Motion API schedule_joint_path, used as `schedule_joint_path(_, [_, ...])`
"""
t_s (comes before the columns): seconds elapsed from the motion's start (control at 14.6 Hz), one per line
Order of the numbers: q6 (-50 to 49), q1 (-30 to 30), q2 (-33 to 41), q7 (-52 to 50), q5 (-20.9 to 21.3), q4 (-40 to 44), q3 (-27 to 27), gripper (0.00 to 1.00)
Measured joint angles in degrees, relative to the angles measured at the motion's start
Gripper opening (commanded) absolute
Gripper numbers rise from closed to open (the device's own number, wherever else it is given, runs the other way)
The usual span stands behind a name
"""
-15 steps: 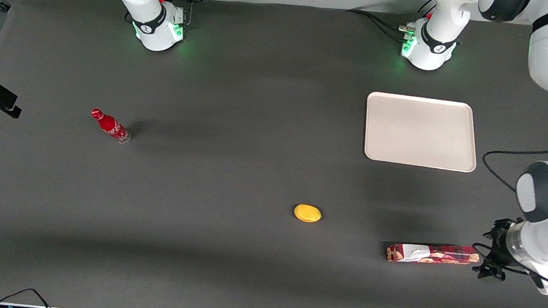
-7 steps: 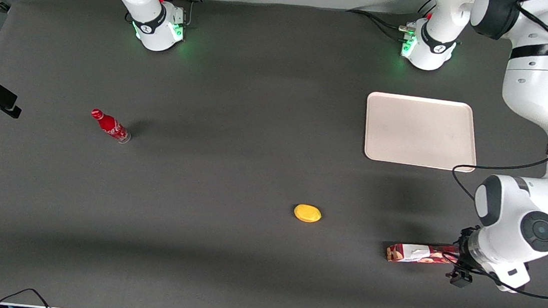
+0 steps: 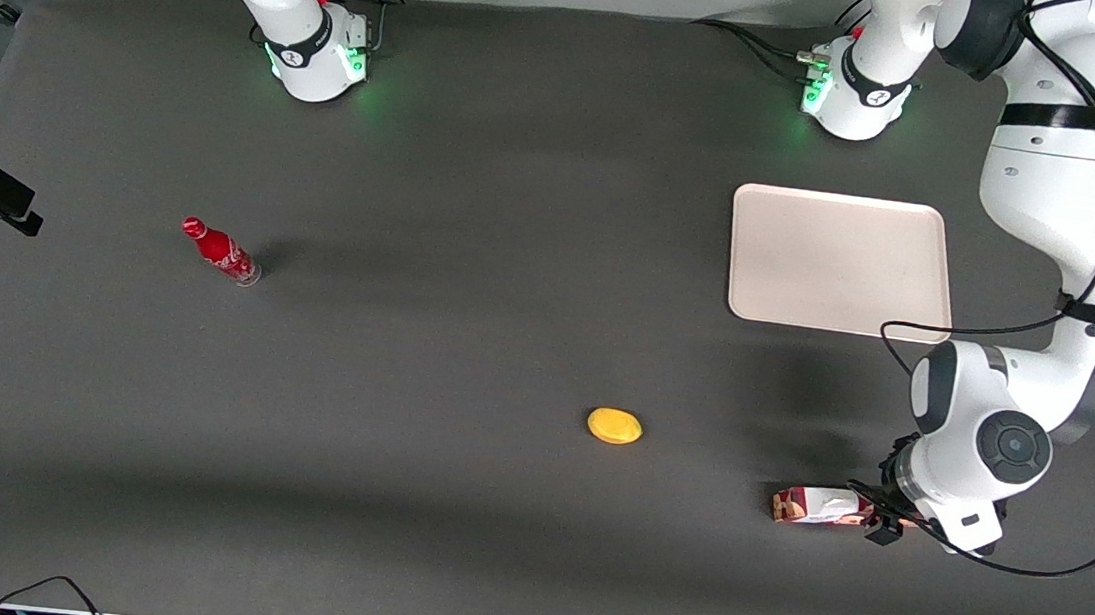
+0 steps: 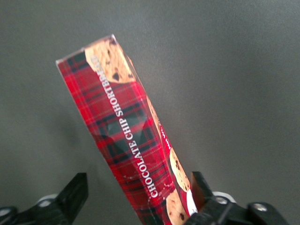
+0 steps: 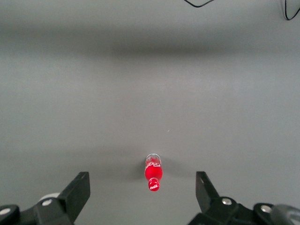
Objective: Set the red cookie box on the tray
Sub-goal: 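Lift the cookie box upright with the left gripper toward the tray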
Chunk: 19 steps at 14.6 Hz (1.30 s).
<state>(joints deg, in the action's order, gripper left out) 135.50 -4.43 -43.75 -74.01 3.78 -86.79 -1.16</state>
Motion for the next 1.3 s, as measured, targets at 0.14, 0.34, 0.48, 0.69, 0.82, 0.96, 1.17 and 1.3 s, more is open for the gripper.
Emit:
schedule_joint_path(0.14, [1.84, -0.02, 0.01, -1.70, 0.05, -1.22, 0.00, 0.00])
schedule_joint_path(0.34, [2.43, -0.02, 0.17, -2.35, 0.06, -1.27, 0.00, 0.00])
schedule_joint_path(0.48, [2.42, 0.01, 0.54, -2.36, 0.07, -1.21, 0.00, 0.00])
schedule_joint_path(0.69, [1.19, 0.18, 2.38, -2.05, 0.15, -0.96, -0.07, 0.00])
schedule_joint_path(0.82, [-4.03, 0.38, 4.53, 0.04, 0.16, 0.68, -0.12, 0.00])
schedule_joint_path(0.96, [-12.72, 0.64, 6.99, 3.89, 0.16, 4.11, -0.23, 0.00])
schedule_joint_path(1.17, [-32.15, 1.36, 11.55, 16.51, 0.13, 11.44, -0.50, 0.00])
schedule_joint_path(1.3, [-44.44, 1.84, 15.34, 28.80, 0.14, 14.83, -1.06, 0.00])
